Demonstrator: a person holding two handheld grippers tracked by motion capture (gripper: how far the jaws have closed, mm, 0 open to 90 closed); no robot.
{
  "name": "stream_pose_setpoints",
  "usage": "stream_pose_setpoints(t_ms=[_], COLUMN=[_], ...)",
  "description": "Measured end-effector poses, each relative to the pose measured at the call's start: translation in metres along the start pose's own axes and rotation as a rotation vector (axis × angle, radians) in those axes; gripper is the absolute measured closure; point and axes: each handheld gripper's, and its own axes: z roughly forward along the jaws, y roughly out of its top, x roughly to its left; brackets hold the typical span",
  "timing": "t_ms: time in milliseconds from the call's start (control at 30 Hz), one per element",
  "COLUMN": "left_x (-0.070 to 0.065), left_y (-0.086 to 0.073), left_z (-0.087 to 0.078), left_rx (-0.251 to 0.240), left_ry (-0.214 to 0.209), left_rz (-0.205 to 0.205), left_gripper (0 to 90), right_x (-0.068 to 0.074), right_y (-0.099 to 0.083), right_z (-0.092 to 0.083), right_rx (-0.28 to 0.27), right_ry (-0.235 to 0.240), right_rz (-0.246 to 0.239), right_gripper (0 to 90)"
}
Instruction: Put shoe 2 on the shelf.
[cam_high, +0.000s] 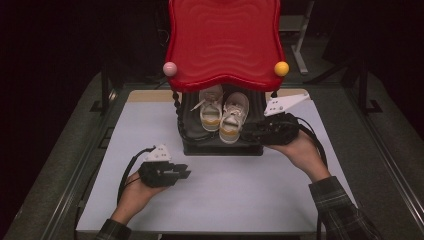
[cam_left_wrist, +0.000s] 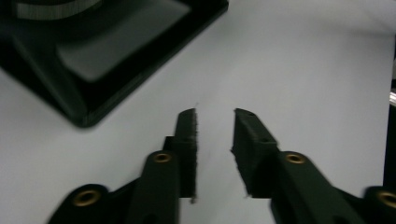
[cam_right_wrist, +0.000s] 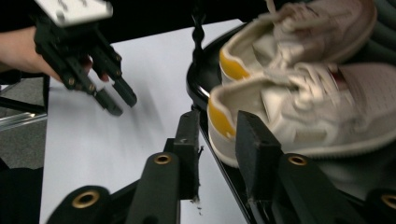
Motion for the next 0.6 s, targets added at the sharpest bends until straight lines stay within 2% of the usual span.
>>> stream_pose_setpoints(t_ms=[167, 267, 333, 433, 600], left_x=[0.005, 0.008, 0.009, 0.011, 0.015], left_y=[0.038, 0.056, 0.065, 0.077, 0.085], left_z=[0.012, 0.024, 0.031, 0.040, 0.052], left_rx=[-0.026, -0.033, -0.052, -0.057, -0.094], left_ry=[0.007, 0.026, 0.030, 0.055, 0.066], left_rz=[0.034, 0.062, 0.074, 0.102, 0.097], left_gripper=[89.9, 90.0, 90.0, 90.0, 90.0], right_x=[-0.005, -0.010, -0.012, -0.015, -0.017], right_y=[-0.015, -0.022, -0.025, -0.029, -0.032], right_z=[0.003, 0.012, 0.018, 0.026, 0.035], right_rx=[0.015, 0.042, 0.037, 0.046, 0.046], right_ry=[-0.054, -0.089, -0.106, -0.109, -0.099], right_rz=[0.048, 0.076, 0.088, 0.106, 0.131], right_gripper=[81.7, 87.0, 89.1, 89.5, 89.5])
